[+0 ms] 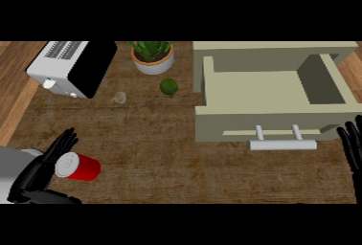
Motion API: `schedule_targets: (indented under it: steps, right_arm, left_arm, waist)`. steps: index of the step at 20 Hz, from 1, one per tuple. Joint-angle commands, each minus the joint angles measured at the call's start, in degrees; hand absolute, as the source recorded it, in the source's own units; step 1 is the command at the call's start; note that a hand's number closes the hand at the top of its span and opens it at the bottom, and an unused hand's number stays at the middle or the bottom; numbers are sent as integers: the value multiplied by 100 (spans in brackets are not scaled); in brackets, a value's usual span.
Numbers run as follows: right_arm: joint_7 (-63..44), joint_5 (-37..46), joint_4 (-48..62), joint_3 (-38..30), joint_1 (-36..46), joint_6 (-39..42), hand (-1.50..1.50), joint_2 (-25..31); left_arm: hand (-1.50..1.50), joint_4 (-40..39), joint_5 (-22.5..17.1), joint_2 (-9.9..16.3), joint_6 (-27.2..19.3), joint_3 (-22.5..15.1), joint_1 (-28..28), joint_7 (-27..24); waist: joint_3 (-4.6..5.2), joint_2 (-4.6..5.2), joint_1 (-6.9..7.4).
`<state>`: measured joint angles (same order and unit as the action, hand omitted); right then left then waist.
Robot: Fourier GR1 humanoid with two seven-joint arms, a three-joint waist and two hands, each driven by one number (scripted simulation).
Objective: Pick up the can, place it into the drawer and close the drawer
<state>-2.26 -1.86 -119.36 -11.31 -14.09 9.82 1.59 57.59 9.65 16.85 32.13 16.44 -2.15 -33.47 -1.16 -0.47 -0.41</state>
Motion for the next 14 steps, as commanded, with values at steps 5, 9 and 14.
schedule_targets:
  steps: [5,9,14]
  right_arm:
    - [-227,-122,-51,-150,147,55,-150,116]
    - [-442,-221,-167,-215,173,98,-150,152]
    - [-888,-540,-786,-289,-84,203,-150,165]
  left_arm:
    - [-150,-1075,94,117,-35,-69,-564,-507]
    - [-150,-1388,131,45,-99,-240,-701,-584]
    - [-150,-1734,136,97,-138,-320,-1096,-501]
  waist:
    - [119,52,11]
    - [118,48,19]
    - [121,49,-14]
